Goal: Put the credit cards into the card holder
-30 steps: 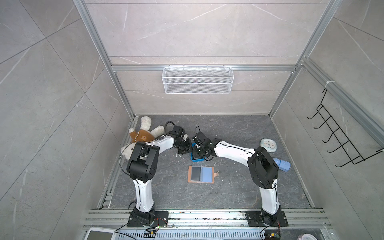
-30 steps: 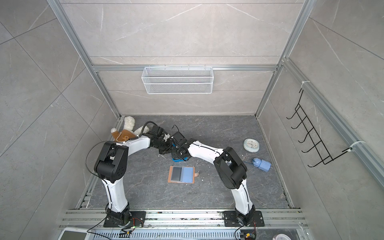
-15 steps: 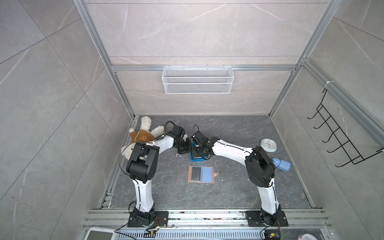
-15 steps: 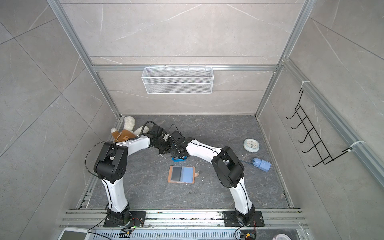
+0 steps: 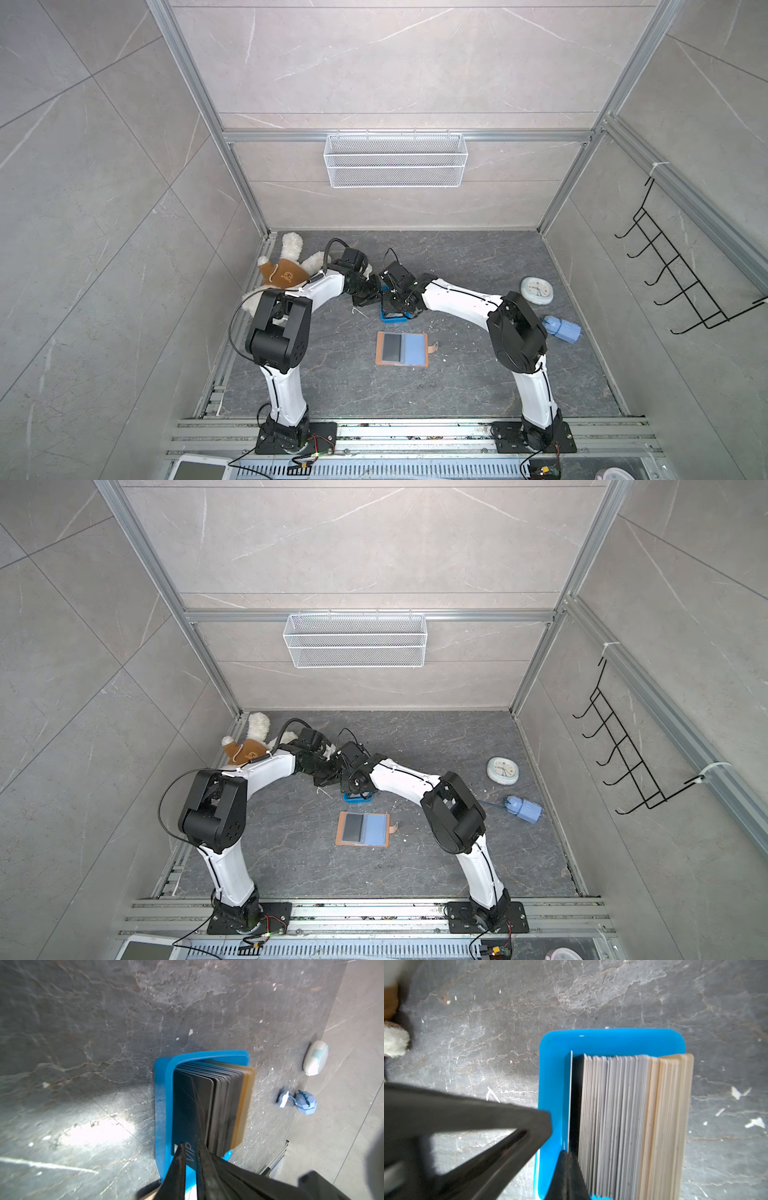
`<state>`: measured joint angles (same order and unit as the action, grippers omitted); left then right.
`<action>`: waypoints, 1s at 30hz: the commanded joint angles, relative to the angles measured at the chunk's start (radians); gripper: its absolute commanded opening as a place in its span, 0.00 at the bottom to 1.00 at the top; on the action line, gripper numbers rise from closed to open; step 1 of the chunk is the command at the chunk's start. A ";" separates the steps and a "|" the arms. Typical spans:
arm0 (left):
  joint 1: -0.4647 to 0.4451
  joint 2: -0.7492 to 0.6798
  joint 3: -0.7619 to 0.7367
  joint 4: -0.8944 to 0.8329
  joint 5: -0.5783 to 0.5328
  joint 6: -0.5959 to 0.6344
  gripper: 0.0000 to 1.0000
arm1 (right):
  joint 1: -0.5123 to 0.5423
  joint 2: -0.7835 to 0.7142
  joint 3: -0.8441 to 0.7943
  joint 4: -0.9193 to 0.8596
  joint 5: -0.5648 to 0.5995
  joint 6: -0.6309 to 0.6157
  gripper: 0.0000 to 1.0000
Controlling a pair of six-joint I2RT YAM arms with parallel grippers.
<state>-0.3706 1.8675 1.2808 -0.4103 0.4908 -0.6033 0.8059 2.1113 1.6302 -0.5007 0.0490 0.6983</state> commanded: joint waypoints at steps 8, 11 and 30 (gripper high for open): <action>-0.004 -0.258 -0.160 0.034 -0.003 -0.031 0.16 | 0.010 -0.068 -0.055 -0.004 0.002 -0.017 0.01; -0.004 -0.332 -0.210 0.038 -0.021 -0.038 0.16 | 0.013 -0.074 -0.055 -0.003 -0.002 -0.023 0.01; 0.002 -0.618 -0.504 0.184 0.026 -0.137 0.19 | 0.015 -0.177 -0.138 0.049 -0.003 -0.058 0.00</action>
<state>-0.3721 1.2804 0.7898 -0.2932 0.4801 -0.7136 0.8154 1.9903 1.5181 -0.4679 0.0452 0.6617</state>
